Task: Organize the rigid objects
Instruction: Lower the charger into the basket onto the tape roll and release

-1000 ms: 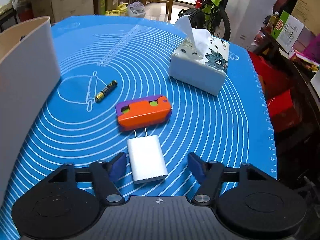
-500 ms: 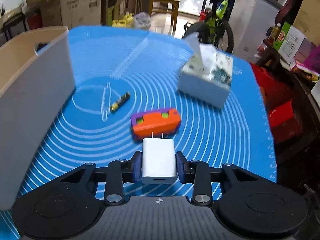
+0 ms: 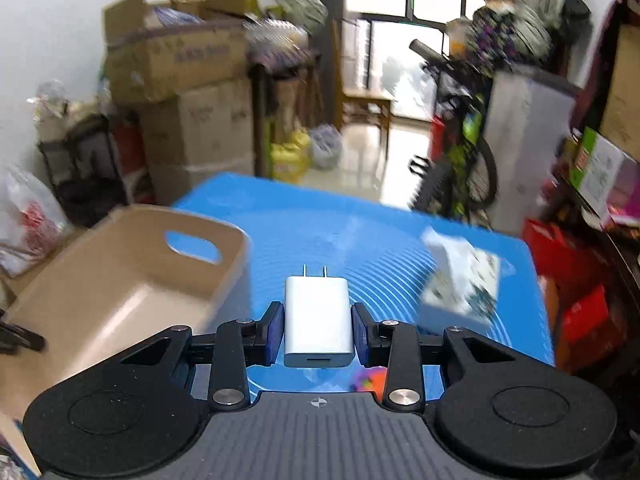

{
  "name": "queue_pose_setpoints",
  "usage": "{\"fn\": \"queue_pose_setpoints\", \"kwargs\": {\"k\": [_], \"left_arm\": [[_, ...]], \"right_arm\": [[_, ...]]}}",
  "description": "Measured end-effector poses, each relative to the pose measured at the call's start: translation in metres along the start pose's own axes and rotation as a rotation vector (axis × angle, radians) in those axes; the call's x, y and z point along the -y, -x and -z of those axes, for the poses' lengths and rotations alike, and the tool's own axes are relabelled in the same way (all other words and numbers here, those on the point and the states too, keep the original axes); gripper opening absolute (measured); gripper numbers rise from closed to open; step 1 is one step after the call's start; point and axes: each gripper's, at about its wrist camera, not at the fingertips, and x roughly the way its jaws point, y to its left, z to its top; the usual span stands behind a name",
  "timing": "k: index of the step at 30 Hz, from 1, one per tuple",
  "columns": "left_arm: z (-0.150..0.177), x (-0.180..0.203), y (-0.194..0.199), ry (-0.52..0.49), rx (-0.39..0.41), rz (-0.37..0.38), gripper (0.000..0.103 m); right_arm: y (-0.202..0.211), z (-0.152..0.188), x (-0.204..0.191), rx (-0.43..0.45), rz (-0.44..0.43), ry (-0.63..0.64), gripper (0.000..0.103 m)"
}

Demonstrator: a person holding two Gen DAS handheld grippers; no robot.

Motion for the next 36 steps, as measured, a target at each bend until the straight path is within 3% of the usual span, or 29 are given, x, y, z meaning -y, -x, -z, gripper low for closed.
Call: {"fn": "queue_pose_setpoints", "kwargs": {"k": [5, 10, 20, 27, 32, 35, 36], "left_arm": [[0.000, -0.001, 0.001, 0.000, 0.000, 0.000, 0.008], [0.000, 0.000, 0.001, 0.000, 0.001, -0.003, 0.008], [0.001, 0.000, 0.001, 0.002, 0.002, -0.005, 0.008], [0.001, 0.000, 0.001, 0.003, 0.001, -0.005, 0.008], [0.001, 0.000, 0.001, 0.002, 0.001, -0.004, 0.008], [0.001, 0.000, 0.001, 0.004, 0.001, -0.005, 0.008], [0.001, 0.000, 0.002, 0.005, 0.001, -0.004, 0.008]], "right_arm": [[0.003, -0.020, -0.036, 0.040, -0.083, 0.037, 0.043], [-0.005, -0.026, -0.074, 0.024, -0.158, 0.085, 0.043], [-0.044, 0.000, -0.135, -0.218, -0.261, 0.184, 0.043], [-0.066, 0.019, -0.156, -0.340, -0.255, 0.242, 0.043], [-0.070, 0.035, -0.160, -0.409, -0.253, 0.270, 0.043], [-0.068, 0.038, -0.162, -0.404, -0.249, 0.289, 0.043], [-0.068, 0.037, -0.162, -0.403, -0.250, 0.288, 0.048]]}}
